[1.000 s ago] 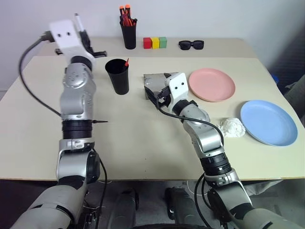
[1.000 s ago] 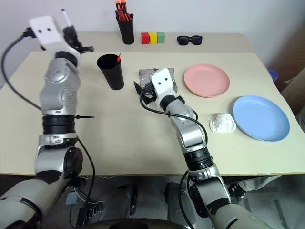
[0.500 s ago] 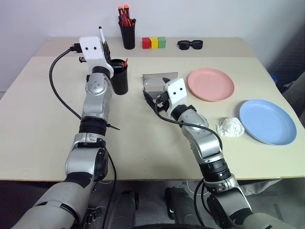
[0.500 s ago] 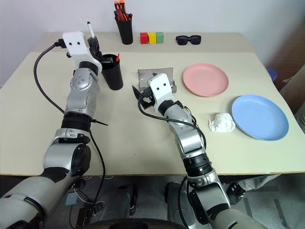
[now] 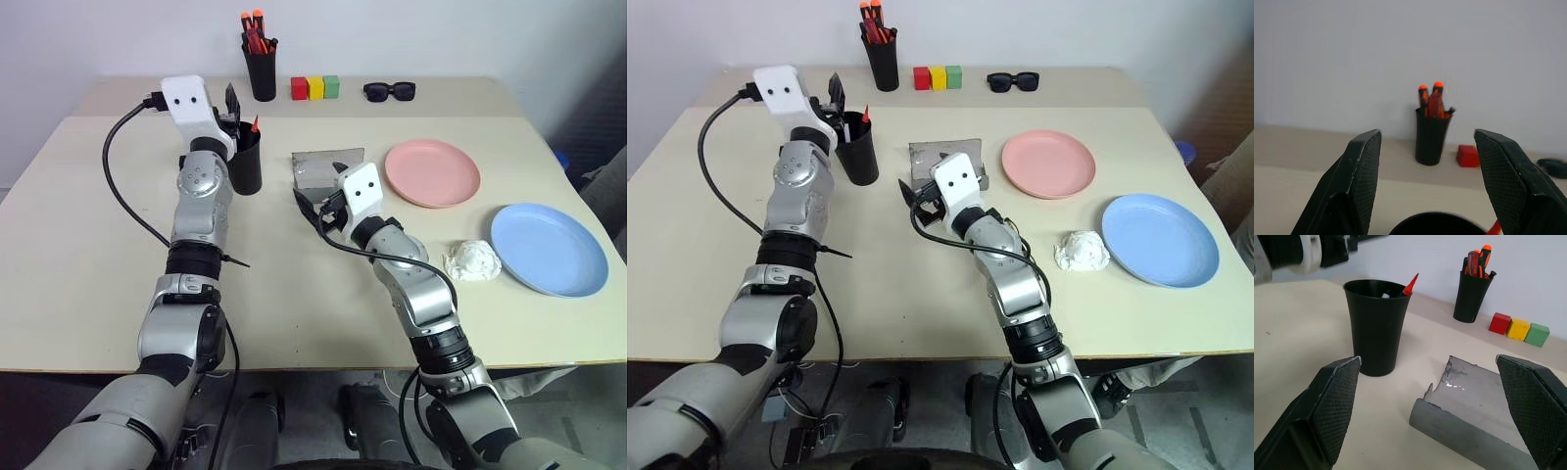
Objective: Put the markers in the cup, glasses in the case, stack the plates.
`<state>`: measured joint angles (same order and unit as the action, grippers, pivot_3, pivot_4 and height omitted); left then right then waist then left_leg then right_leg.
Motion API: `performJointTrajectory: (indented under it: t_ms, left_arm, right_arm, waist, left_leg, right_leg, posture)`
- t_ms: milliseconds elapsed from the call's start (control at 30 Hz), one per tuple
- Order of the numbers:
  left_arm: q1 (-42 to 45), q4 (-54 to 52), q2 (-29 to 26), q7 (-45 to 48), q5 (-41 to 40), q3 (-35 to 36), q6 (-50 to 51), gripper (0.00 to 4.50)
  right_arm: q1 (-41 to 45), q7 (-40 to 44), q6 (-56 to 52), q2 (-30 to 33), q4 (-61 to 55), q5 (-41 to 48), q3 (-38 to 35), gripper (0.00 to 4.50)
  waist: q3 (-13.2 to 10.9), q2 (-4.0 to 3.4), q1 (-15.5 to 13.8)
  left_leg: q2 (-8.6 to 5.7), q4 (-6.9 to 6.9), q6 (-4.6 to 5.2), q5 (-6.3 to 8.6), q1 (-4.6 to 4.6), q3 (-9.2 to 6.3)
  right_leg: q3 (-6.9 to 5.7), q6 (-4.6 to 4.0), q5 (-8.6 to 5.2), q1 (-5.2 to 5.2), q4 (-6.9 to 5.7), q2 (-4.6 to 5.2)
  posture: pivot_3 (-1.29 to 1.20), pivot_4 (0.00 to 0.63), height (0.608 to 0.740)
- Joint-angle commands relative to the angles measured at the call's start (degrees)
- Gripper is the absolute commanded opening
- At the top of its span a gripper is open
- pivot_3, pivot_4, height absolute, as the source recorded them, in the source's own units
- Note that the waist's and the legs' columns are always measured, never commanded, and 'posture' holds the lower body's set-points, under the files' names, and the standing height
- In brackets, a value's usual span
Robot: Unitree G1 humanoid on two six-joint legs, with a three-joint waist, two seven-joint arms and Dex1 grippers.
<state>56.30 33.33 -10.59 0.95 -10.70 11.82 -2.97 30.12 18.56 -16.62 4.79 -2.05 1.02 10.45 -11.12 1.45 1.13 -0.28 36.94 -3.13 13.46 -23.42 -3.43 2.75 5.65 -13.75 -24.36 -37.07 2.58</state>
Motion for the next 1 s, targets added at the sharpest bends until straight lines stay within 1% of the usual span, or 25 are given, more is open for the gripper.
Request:
performJointTrajectory:
  t_ms: [33,133,167,200,300,367,467,633,767,833,933,1000]
  left_arm:
    - [-0.13,-9.18,-1.85,10.97,-3.92,-2.74,4.78,3.05]
    - [-1.42,-15.38,-5.57,21.71,-4.55,-9.08,16.57,3.80]
    - [-1.91,-16.70,-6.94,24.32,-3.54,-11.52,19.64,4.27]
    - [-2.27,-17.54,-8.05,26.19,-2.54,-13.59,21.99,4.42]
    - [-2.31,-17.11,-9.31,32.00,-1.28,-18.62,27.17,4.42]
    - [-0.39,-11.96,-8.12,33.71,0.15,-20.53,27.69,4.42]
    - [3.12,-2.15,-6.24,36.78,2.64,-22.87,25.12,4.42]
    - [10.38,18.83,-2.82,42.63,7.27,-25.11,17.50,4.42]
    - [14.10,29.28,-1.32,45.04,10.54,-25.26,12.64,4.42]
    - [15.20,32.87,-0.94,45.59,12.42,-25.55,10.69,4.42]
    - [16.04,36.20,-0.48,45.21,14.08,-24.93,8.55,3.70]
    - [16.20,37.24,-0.24,45.91,14.58,-24.36,7.73,2.75]
  right_arm:
    - [-0.95,4.23,-0.75,3.13,-5.30,1.49,0.03,4.50]
    - [-2.73,8.05,-3.21,7.68,-8.80,3.06,-1.43,4.50]
    - [-3.30,9.03,-4.24,9.11,-10.00,3.60,-1.88,4.50]
    - [-3.81,9.80,-5.23,10.44,-11.04,4.00,-2.21,4.50]
    - [-6.48,11.94,-8.30,15.40,-14.62,5.12,-4.51,4.50]
    - [-8.65,12.70,-10.64,18.32,-17.02,6.78,-7.57,4.50]
    - [-11.12,12.43,-12.82,21.29,-19.19,7.89,-11.22,4.50]
    - [-15.38,10.37,-15.31,24.31,-22.84,8.04,-16.43,4.50]
    - [-18.81,9.04,-16.06,24.80,-25.46,7.87,-18.53,4.50]
    - [-20.58,8.41,-16.46,24.85,-26.97,7.83,-19.04,4.50]
    - [-24.07,7.77,-17.07,24.96,-29.59,7.82,-19.94,4.50]
    - [-25.82,7.42,-17.23,25.10,-30.69,7.70,-20.33,4.50]
  waist:
    - [0.00,0.00,-0.09]
    - [0.00,-0.01,-0.08]
    - [0.00,-0.01,-0.04]
    - [0.00,-0.02,0.03]
    - [-0.01,-0.03,0.00]
    - [-0.01,-0.03,-0.12]
    - [-0.02,-0.02,-0.16]
    - [-0.02,-0.02,-0.02]
    - [-0.03,-0.02,-0.08]
    - [-0.03,-0.02,-0.16]
    - [-0.03,-0.01,-0.26]
    - [-0.03,-0.01,-0.30]
  left_leg:
    - [0.00,0.00,0.00,0.00,0.00,0.00]
    - [-0.02,0.01,0.00,0.00,-0.01,0.00]
    - [-0.02,0.01,0.00,0.00,-0.01,0.00]
    - [-0.01,0.01,0.00,0.00,0.01,0.00]
    - [0.00,0.02,0.00,0.00,0.03,0.00]
    - [0.00,0.03,0.01,0.00,0.02,-0.02]
    - [0.00,0.06,0.02,0.00,0.00,0.00]
    - [0.00,0.07,0.12,0.06,-0.01,0.03]
    - [0.00,0.06,0.18,0.10,-0.03,0.05]
    - [-0.01,0.07,0.19,0.10,-0.04,0.05]
    - [-0.02,0.10,0.19,0.10,-0.05,0.07]
    - [-0.02,0.10,0.20,0.11,-0.05,0.06]
  right_leg:
    - [0.00,0.00,0.00,0.00,0.00,0.00]
    - [0.00,0.01,-0.01,0.02,0.01,0.01]
    - [0.00,0.01,-0.01,0.03,0.01,0.00]
    - [0.01,0.01,-0.02,0.05,0.00,0.00]
    - [0.01,0.00,-0.03,0.05,-0.01,-0.04]
    - [0.01,0.02,-0.04,0.05,0.00,-0.04]
    - [0.01,0.03,-0.05,0.05,0.02,-0.04]
    - [0.03,0.07,-0.09,0.04,0.07,-0.05]
    - [0.06,0.10,-0.11,0.04,0.09,-0.05]
    - [0.06,0.13,-0.12,0.04,0.09,-0.04]
    - [0.07,0.14,-0.13,0.04,0.10,-0.03]
    - [0.08,0.15,-0.14,0.04,0.09,-0.02]
  posture:
    - [0.00,0.150,0.740]
    - [0.00,0.150,0.740]
    - [0.00,0.150,0.740]
    - [0.00,0.150,0.740]
    - [0.00,0.150,0.740]
    - [0.00,0.150,0.740]
    - [0.00,0.150,0.740]
    - [0.00,0.150,0.740]
    - [0.00,0.150,0.740]
    - [0.00,0.150,0.740]
    - [0.00,0.150,0.740]
    - [0.00,0.150,0.740]
